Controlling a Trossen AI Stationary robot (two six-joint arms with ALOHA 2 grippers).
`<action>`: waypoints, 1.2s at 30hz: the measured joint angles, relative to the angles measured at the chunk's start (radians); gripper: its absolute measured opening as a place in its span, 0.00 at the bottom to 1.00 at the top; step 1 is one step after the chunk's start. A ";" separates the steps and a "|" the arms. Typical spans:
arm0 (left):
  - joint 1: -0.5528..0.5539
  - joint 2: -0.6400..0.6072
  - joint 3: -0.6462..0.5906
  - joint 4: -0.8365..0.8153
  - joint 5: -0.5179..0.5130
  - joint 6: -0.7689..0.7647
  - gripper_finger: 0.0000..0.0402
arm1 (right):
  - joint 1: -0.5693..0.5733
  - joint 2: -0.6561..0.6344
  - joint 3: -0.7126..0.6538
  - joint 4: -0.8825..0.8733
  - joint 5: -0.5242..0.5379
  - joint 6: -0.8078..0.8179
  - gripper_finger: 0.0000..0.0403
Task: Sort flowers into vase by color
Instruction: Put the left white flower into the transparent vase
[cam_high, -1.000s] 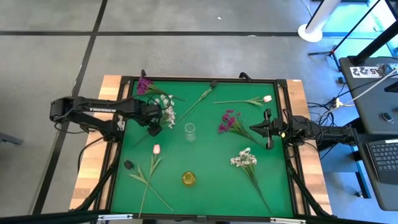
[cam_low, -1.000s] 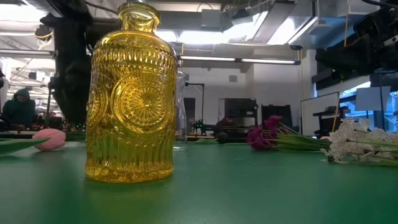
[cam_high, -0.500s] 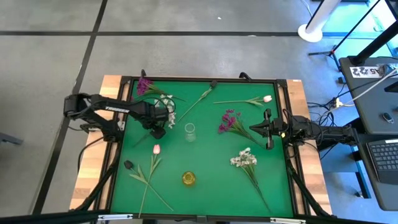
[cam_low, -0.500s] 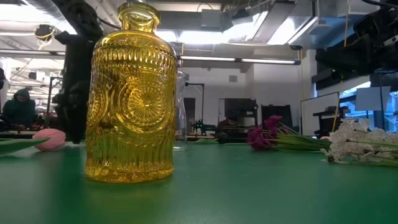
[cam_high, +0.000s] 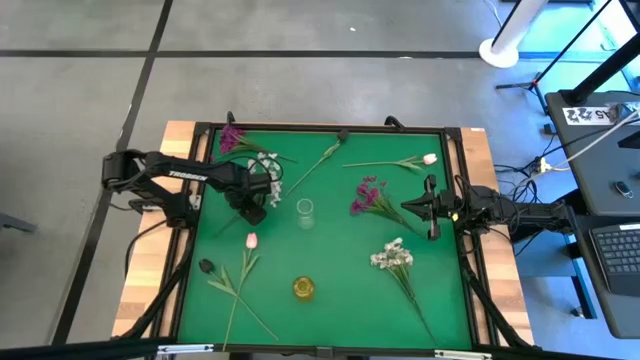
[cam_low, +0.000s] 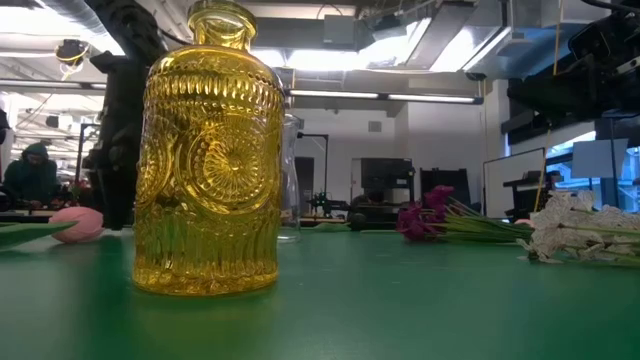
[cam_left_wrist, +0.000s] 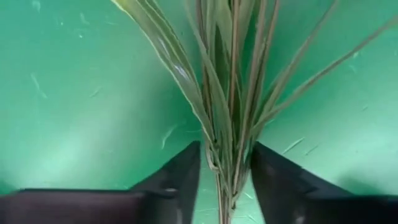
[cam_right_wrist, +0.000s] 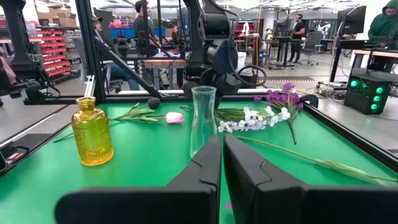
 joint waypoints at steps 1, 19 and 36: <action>0.000 -0.004 0.000 0.001 0.000 0.000 0.23 | 0.000 0.000 0.000 0.000 0.000 0.000 0.05; 0.000 -0.270 0.115 0.003 -0.093 -0.001 0.01 | 0.000 0.000 0.000 0.000 0.000 0.000 0.05; -0.214 -0.487 0.141 0.916 -0.143 0.305 0.01 | 0.000 0.000 0.000 0.001 0.000 0.000 0.05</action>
